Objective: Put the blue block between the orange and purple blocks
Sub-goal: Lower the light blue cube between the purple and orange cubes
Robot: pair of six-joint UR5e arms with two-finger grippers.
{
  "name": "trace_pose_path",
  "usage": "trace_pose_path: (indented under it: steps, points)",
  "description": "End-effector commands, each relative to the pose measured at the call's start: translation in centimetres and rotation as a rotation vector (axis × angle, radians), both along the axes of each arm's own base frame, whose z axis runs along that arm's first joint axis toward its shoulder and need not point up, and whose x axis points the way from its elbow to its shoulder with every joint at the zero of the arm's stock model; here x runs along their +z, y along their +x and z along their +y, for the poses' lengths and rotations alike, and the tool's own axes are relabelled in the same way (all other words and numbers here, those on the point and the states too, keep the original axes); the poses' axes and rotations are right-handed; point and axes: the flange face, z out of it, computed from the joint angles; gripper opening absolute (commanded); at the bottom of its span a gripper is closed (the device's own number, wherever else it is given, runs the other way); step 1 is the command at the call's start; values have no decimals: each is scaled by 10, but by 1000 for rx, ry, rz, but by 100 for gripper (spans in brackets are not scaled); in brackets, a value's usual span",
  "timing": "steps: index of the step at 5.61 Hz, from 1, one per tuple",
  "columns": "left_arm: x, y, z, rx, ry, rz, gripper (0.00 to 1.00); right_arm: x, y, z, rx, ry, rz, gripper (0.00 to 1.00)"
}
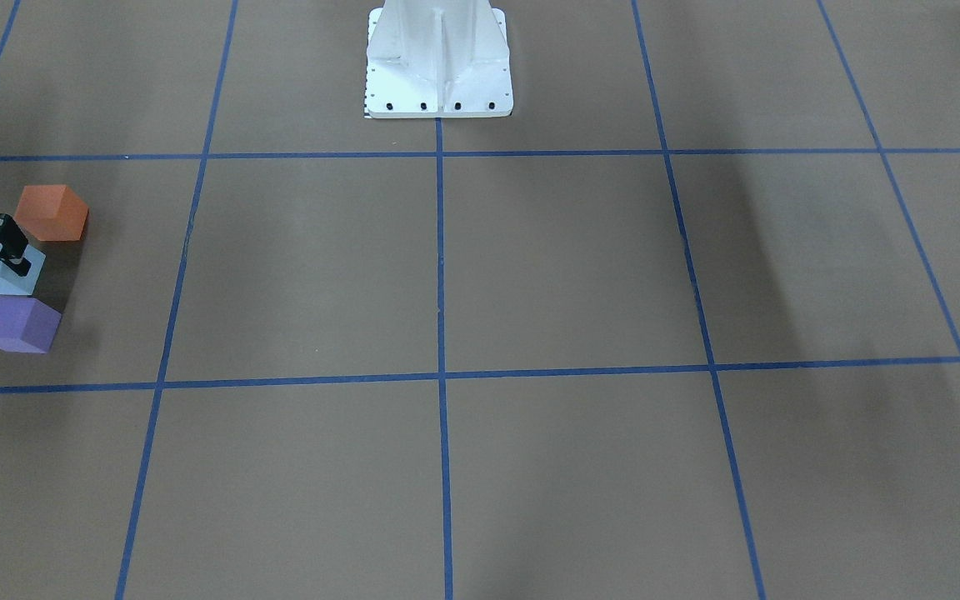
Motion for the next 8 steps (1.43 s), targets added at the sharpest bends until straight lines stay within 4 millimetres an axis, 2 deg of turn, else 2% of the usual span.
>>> trace_pose_path:
  steps: [1, 5, 6, 7, 8]
  points:
    - [-1, 1, 0, 1, 2, 0, 100, 4, -21, 10, -1, 9, 10, 8]
    - [-2, 1, 0, 1, 3, 0, 100, 21, -40, 27, -37, 19, 60, 18]
    - [-1, 1, 0, 1, 2, 0, 100, 21, -42, 28, -50, 28, 62, 36]
    - [-2, 1, 0, 1, 3, 0, 100, 21, -41, 28, -70, 50, 68, 99]
    - [-1, 1, 0, 1, 2, 2, 100, 20, -41, 28, -75, 56, 68, 100]
